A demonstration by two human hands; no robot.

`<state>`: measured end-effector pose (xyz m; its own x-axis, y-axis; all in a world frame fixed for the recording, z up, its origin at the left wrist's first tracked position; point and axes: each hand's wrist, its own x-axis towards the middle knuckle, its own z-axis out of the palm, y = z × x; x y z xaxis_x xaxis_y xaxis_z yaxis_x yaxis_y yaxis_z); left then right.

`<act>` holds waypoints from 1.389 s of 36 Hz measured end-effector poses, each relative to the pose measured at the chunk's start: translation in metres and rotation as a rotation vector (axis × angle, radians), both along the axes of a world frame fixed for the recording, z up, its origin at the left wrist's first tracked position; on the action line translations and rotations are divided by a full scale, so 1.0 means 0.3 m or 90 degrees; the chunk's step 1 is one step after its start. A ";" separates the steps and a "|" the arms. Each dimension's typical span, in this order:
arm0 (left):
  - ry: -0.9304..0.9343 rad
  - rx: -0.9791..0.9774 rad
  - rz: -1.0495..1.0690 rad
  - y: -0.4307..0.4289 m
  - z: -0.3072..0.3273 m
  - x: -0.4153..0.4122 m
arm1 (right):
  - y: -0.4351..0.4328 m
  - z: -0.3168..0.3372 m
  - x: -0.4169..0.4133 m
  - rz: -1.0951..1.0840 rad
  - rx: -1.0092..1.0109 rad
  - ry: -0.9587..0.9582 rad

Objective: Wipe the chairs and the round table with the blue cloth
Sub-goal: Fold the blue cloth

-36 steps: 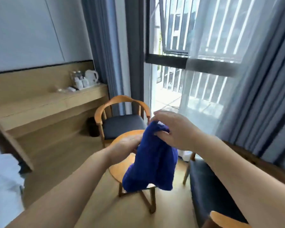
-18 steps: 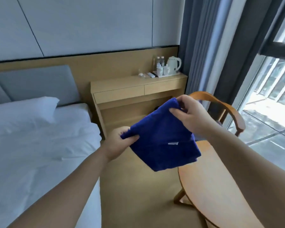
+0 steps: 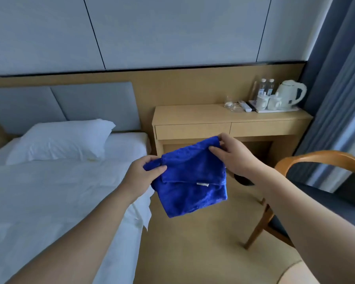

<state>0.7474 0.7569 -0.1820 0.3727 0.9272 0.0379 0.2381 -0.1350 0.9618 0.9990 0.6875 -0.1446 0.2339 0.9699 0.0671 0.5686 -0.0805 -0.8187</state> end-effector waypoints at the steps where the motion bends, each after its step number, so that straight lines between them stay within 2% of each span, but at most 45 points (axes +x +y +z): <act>1: 0.001 0.006 0.014 0.048 0.009 0.017 | 0.052 0.005 0.020 0.006 0.000 0.010; 10: 0.008 0.035 0.065 0.481 0.003 0.193 | 0.486 -0.045 0.185 -0.004 -0.037 0.071; 21: 0.023 0.023 -0.009 1.189 -0.148 0.429 | 1.118 -0.183 0.388 -0.107 -0.086 0.065; 34: 0.087 0.009 -0.063 1.899 -0.189 0.734 | 1.763 -0.276 0.657 -0.205 -0.119 0.072; 50: 0.212 -0.123 0.041 2.600 -0.492 1.176 | 2.561 -0.585 1.090 -0.147 -0.284 0.090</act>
